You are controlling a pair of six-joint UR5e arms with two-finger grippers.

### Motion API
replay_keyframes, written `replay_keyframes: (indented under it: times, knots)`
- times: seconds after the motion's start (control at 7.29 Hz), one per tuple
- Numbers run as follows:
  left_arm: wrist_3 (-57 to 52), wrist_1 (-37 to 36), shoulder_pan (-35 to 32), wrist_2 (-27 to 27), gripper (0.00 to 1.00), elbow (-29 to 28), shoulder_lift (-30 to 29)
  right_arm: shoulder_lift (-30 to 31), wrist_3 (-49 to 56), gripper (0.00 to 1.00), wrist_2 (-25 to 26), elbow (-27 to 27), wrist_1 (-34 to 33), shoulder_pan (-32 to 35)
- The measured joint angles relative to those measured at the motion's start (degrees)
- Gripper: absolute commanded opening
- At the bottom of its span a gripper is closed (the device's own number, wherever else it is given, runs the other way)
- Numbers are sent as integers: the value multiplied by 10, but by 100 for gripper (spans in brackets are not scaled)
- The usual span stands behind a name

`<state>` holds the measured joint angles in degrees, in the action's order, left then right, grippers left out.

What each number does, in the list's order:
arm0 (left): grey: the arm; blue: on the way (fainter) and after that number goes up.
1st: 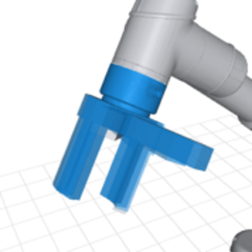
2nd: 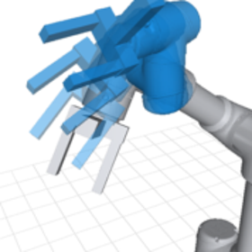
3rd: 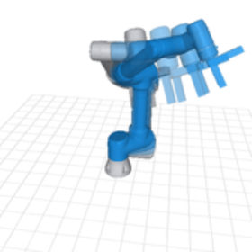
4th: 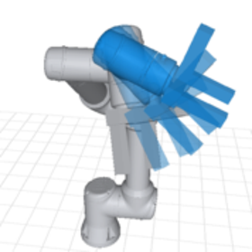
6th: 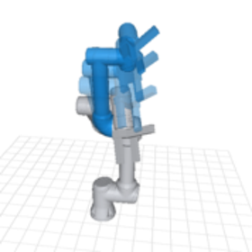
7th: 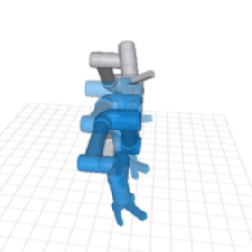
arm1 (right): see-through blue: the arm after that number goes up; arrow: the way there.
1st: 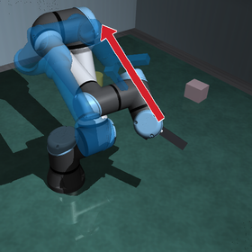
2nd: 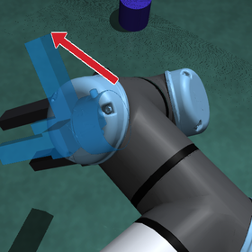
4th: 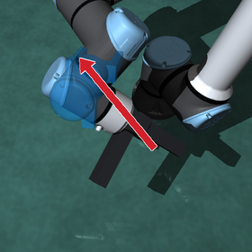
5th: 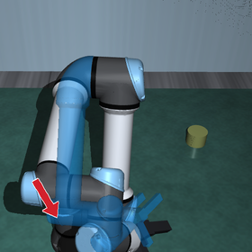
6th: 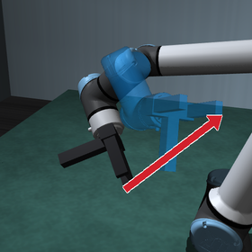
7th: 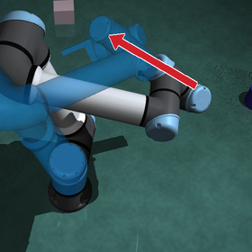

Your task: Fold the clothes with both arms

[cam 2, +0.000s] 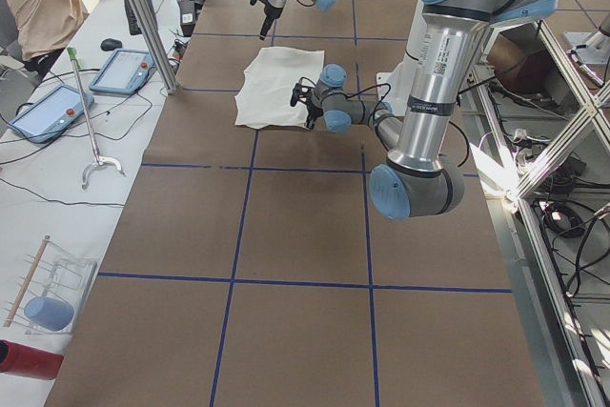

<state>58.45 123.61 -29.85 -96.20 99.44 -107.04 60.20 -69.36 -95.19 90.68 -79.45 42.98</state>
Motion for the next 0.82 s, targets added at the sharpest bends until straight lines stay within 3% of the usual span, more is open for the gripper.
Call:
replay_keyframes:
  times: [0.14,0.41,0.82]
  knots:
    - [-51,-4,-38,0,0,-19,-4,0,0,100,0,0,0,0]
    - [-133,-5,-126,0,0,-130,-68,-1,-1,100,0,-1,0,0]
    - [-163,19,-190,38,0,-414,-284,-3,-5,100,-1,4,0,0]
